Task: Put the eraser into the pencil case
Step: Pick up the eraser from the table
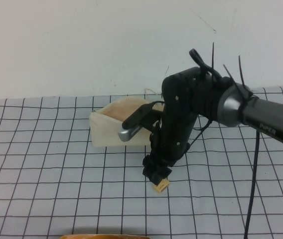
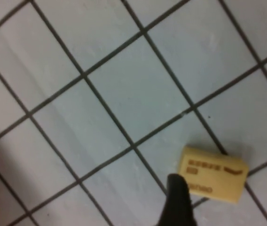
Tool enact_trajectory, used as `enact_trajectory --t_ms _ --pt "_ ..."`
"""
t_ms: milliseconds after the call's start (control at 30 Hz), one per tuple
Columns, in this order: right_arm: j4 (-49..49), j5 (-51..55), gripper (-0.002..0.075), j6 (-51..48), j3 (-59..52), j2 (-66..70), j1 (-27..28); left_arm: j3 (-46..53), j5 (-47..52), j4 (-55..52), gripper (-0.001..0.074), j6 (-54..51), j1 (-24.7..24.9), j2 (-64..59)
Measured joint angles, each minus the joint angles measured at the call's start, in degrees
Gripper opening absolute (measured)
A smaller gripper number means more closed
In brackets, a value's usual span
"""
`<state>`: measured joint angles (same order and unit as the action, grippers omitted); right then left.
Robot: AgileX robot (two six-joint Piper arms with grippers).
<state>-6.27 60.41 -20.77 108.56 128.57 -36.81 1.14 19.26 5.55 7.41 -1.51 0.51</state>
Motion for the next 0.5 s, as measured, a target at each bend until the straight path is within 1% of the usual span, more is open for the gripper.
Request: enact_trajectory --t_ms 200,500 --pt "-0.2 -1.0 0.0456 0.5 0.0 3.0 -0.1 0.0 0.0 0.0 -0.0001 0.0 0.0 0.0" --pt "-0.8 -2.1 0.0449 1.1 0.0 4.4 -0.1 0.0 0.0 0.0 -0.0002 0.0 0.0 0.0"
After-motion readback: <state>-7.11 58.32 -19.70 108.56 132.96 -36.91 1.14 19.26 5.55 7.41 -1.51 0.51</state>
